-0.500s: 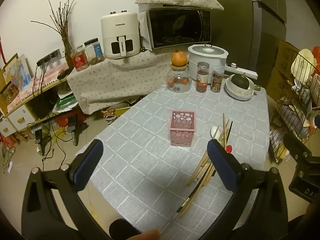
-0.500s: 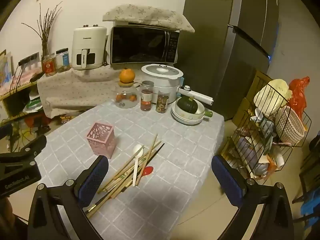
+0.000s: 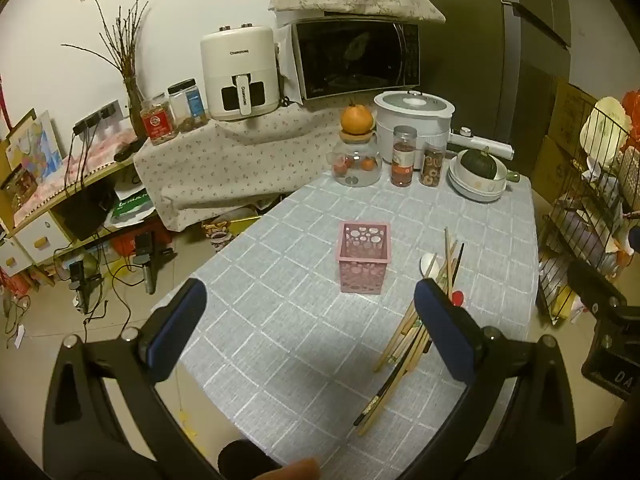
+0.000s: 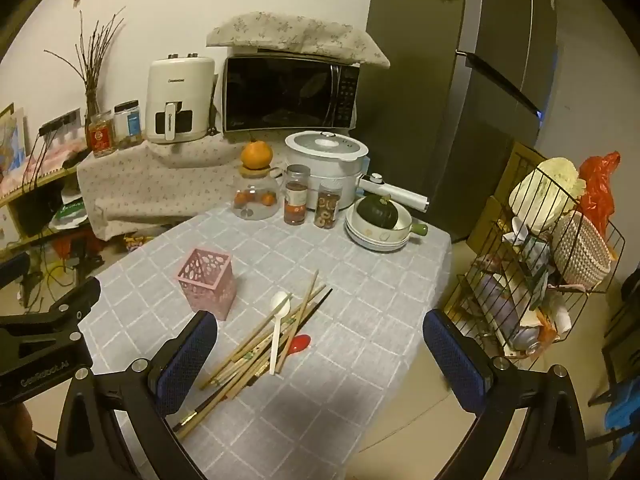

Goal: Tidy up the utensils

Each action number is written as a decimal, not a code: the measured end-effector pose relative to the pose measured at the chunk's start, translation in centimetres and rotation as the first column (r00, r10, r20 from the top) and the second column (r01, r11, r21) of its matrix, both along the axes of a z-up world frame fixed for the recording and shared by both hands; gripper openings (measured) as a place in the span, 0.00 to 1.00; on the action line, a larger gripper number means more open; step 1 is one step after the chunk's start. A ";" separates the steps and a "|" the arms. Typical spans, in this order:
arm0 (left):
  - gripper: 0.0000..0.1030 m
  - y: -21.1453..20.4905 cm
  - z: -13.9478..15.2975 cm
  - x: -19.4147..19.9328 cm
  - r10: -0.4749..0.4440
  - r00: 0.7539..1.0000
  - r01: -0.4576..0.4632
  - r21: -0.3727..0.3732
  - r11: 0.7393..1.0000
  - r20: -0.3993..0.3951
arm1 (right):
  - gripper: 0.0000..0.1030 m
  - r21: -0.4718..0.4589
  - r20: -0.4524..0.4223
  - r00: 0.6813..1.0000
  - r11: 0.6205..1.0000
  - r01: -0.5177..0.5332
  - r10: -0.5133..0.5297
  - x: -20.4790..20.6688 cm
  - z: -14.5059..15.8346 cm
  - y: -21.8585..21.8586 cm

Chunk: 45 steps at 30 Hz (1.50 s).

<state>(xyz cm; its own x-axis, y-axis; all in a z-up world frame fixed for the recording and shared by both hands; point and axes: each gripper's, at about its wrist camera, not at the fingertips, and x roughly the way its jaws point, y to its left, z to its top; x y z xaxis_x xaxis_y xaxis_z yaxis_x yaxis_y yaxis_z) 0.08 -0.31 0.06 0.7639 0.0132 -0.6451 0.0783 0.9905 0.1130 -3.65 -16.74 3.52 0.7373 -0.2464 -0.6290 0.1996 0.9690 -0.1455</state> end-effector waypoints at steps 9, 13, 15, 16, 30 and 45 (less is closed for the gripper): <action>1.00 0.4 0.0 -0.3 0.004 1.000 -0.004 -0.011 1.000 0.012 | 1.00 0.005 0.013 1.000 1.000 0.003 -0.003 -0.2 -0.1 -0.1; 1.00 0.6 0.0 -0.5 -0.002 1.000 0.002 -0.014 1.000 0.018 | 1.00 0.002 0.019 1.000 1.000 0.006 -0.006 -0.2 0.0 -0.1; 1.00 0.6 0.1 -0.4 -0.003 1.000 0.004 -0.016 1.000 0.022 | 1.00 0.001 0.023 1.000 1.000 0.008 -0.008 -0.3 0.1 0.0; 1.00 0.7 0.1 -0.5 -0.004 1.000 0.004 -0.017 1.000 0.025 | 1.00 0.003 0.025 1.000 1.000 0.009 -0.009 -0.3 0.1 -0.2; 1.00 0.5 0.1 -0.5 0.002 1.000 -0.002 -0.009 1.000 0.029 | 1.00 0.005 0.026 1.000 1.000 0.009 -0.009 -0.3 0.1 -0.4; 1.00 0.7 1.0 -0.7 0.004 0.998 -0.002 -0.026 1.000 0.061 | 1.00 0.009 0.061 0.998 1.000 0.018 -0.018 -0.6 0.7 -0.2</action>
<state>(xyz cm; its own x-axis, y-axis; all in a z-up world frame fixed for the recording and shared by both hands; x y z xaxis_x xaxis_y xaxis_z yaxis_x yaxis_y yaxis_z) -0.61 0.39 1.02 0.8021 -0.0005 -0.5971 0.0690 0.9934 0.0919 -4.26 -16.98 4.24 0.7698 -0.2550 -0.5852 0.2254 0.9663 -0.1245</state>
